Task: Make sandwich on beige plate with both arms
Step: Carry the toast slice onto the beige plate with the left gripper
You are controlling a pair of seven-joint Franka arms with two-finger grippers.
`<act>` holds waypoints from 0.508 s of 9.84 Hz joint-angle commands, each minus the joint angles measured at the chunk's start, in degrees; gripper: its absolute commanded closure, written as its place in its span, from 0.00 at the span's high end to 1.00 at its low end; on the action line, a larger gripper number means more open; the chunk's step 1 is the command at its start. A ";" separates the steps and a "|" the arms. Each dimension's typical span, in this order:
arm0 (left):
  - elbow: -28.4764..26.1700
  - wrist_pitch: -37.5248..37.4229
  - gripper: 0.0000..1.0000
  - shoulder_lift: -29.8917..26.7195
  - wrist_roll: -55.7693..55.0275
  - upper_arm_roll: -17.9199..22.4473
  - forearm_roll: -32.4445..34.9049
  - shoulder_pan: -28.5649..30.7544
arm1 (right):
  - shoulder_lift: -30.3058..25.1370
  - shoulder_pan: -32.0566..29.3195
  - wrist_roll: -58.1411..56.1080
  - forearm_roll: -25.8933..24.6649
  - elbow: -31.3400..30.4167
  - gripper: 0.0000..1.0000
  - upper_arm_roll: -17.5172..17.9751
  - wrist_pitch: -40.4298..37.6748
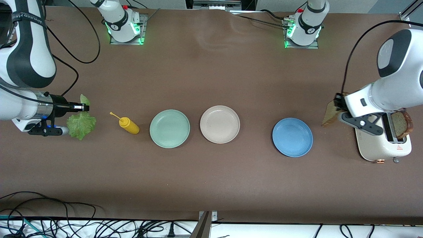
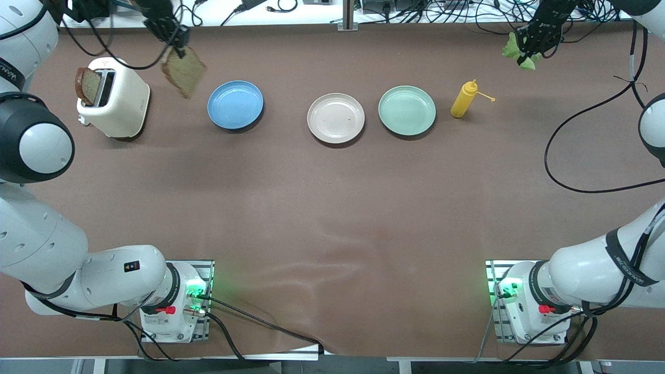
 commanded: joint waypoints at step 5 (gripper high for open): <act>0.72 4.06 0.00 17.19 -6.36 -0.17 -35.31 -7.98 | -1.72 -0.49 12.69 0.71 0.27 0.00 6.85 -1.23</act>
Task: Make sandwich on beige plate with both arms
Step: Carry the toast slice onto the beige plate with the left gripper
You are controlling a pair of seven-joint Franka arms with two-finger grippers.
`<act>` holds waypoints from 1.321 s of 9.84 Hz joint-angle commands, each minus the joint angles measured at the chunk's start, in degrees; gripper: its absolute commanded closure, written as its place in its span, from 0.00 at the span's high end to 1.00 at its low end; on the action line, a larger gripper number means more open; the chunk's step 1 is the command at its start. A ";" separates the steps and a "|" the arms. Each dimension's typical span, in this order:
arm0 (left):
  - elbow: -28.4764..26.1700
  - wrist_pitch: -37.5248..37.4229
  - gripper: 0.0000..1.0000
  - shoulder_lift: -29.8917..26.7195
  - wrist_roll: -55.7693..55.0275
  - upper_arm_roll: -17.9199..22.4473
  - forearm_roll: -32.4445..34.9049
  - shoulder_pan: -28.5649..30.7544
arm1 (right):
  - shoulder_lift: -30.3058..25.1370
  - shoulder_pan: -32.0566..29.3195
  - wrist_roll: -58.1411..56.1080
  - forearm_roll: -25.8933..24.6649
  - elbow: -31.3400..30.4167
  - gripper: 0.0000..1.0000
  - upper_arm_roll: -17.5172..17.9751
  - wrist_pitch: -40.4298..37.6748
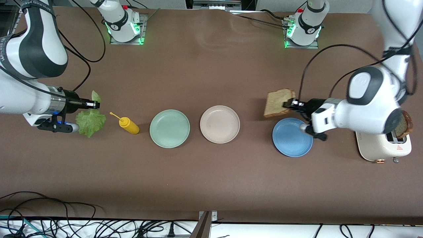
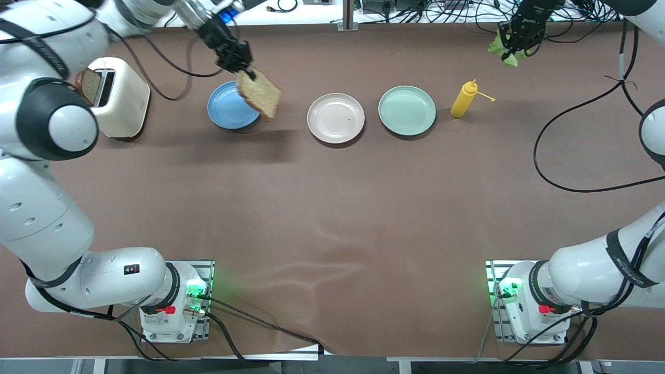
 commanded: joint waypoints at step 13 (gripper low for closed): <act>1.57 27.24 1.00 21.04 18.87 0.73 -25.68 -12.50 | 1.01 6.66 20.72 -0.36 0.08 0.00 5.49 7.98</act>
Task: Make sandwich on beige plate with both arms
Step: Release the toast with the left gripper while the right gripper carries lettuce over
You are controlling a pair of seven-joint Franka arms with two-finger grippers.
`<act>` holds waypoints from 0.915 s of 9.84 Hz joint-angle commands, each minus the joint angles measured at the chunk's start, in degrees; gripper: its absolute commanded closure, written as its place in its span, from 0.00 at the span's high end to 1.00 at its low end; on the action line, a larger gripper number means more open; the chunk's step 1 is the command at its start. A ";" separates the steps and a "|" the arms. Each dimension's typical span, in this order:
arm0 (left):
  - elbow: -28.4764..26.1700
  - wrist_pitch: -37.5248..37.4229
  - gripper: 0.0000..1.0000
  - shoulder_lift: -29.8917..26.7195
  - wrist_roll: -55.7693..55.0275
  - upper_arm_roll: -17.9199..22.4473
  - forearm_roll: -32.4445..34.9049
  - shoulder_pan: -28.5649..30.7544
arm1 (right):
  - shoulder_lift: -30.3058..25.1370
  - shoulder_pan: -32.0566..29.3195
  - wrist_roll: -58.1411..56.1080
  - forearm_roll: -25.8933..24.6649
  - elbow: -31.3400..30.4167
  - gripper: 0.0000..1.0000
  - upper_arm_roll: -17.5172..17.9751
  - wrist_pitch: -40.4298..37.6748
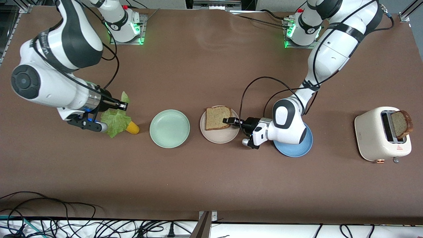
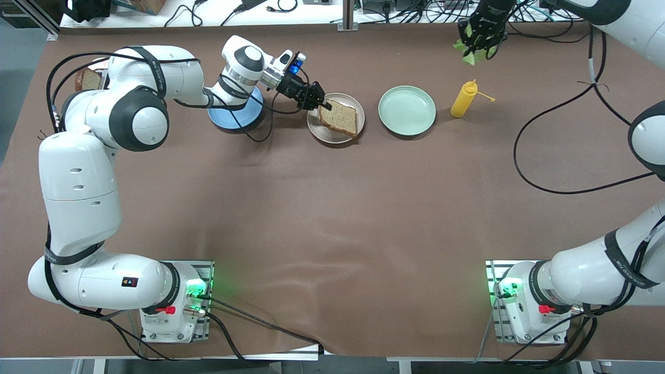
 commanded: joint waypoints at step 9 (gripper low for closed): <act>0.84 -8.90 1.00 -12.41 -10.40 0.79 20.58 7.39 | 5.35 12.54 22.36 -1.39 0.19 0.00 0.07 16.56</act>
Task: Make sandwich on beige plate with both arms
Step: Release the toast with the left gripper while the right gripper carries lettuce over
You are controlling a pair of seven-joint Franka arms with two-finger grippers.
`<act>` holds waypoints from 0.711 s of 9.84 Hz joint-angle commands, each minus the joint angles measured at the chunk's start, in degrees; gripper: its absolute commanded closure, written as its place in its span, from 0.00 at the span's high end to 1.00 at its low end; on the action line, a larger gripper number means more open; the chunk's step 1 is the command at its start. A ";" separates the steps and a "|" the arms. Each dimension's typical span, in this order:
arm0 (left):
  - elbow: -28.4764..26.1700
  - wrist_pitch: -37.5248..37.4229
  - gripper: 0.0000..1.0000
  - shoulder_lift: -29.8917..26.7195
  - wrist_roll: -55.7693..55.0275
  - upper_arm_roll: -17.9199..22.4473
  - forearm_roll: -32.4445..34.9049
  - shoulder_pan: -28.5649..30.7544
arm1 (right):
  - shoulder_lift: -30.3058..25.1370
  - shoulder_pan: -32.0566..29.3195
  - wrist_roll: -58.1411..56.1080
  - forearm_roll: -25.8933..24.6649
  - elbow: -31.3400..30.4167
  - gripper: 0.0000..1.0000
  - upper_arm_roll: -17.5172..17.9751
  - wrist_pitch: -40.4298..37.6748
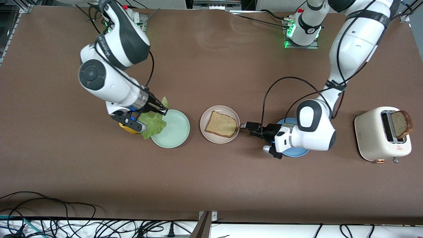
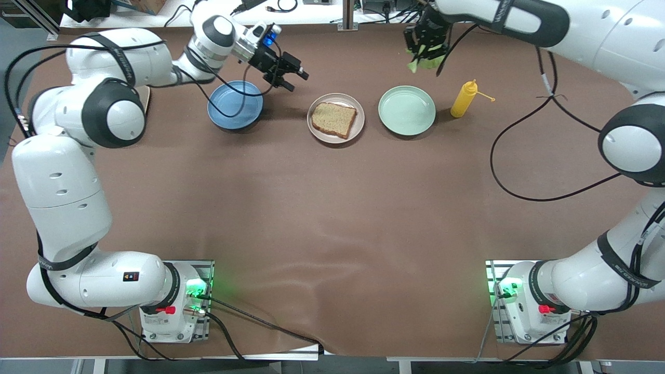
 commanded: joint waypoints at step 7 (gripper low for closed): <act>-1.27 -21.88 1.00 -25.38 -15.89 1.83 38.80 5.99 | 11.01 11.86 14.95 -9.18 2.74 0.00 -0.41 16.73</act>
